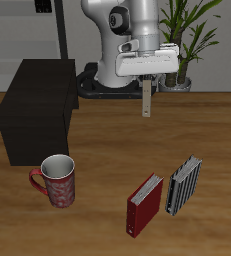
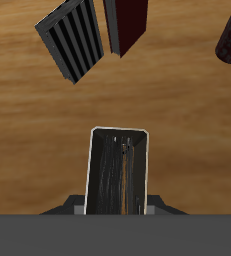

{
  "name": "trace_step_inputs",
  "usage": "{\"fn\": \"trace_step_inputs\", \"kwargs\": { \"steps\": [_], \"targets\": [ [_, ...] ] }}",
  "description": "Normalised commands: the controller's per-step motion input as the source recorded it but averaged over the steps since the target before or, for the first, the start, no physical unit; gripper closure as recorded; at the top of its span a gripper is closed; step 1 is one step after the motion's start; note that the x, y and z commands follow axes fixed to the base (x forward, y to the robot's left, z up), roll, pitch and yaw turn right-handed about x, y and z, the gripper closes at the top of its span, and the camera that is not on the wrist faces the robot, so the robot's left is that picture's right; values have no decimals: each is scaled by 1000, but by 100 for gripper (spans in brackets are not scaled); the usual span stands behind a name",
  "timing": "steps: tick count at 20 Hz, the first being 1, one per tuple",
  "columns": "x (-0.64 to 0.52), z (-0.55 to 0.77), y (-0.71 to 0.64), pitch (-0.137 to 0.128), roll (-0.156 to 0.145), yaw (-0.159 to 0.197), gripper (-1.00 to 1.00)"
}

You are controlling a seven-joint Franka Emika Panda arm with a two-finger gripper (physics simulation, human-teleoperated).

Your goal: Place the yellow book flat on top of the shelf

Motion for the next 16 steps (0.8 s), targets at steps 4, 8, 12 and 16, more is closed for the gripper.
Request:
{"fn": "trace_step_inputs", "kwargs": {
  "steps": [4,8,12,16],
  "targets": [
    [58,459,-100,-49,-80,95,100],
    [-29,375,-21,-46,-82,83,100],
    [-65,361,-11,-62,-114,90,100],
    [-11,154,-198,11,-116,31,100]
  ]
}}
